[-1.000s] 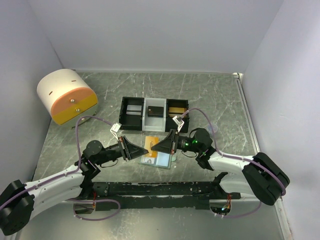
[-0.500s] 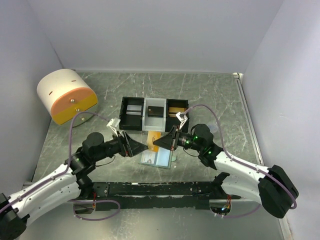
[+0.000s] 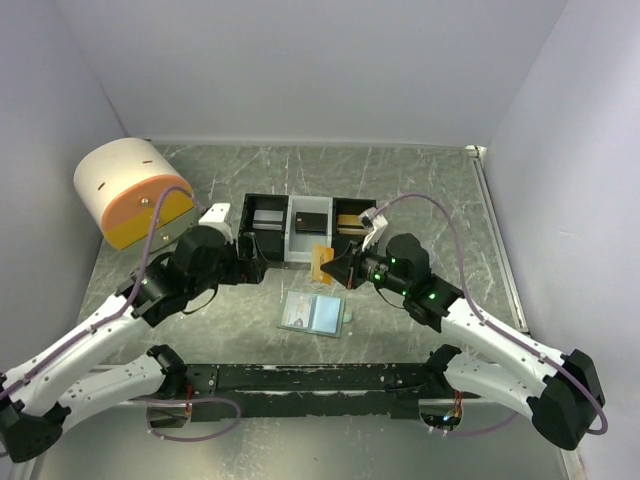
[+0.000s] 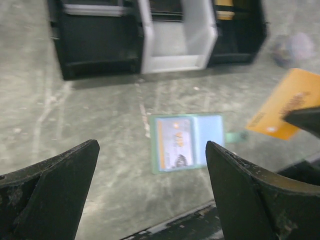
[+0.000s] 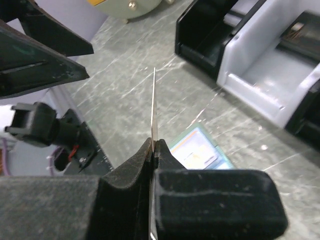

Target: Take the credit cards out of the card holder

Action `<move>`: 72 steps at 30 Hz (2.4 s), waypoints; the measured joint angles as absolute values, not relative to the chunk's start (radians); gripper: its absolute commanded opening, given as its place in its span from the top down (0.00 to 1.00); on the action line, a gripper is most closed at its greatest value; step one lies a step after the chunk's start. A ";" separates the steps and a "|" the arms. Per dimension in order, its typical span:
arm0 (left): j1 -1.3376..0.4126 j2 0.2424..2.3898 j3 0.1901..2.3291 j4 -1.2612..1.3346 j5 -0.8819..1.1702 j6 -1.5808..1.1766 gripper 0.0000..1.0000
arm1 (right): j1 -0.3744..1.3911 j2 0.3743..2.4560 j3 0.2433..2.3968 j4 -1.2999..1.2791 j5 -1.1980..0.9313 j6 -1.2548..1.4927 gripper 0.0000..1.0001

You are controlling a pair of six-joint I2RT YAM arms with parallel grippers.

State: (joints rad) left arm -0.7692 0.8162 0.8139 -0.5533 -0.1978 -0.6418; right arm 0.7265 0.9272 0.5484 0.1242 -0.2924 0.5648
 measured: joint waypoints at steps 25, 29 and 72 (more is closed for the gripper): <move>-0.400 0.824 0.832 -0.623 -0.285 -0.400 0.01 | 0.807 1.141 0.819 -0.128 0.302 -0.200 1.00; -0.400 0.785 0.828 -0.620 -0.293 -0.404 0.00 | 0.634 1.140 0.839 -0.130 0.234 -0.234 1.00; -0.400 0.719 0.820 -0.622 -0.340 -0.412 0.02 | 0.545 1.720 1.090 -0.149 0.191 -0.790 0.98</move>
State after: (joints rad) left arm -0.4000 0.7185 0.8196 -0.6216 -0.3397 -0.4122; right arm 0.5449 1.7199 1.0904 -0.1493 0.1909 -0.7898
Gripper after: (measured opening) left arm 0.990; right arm 0.018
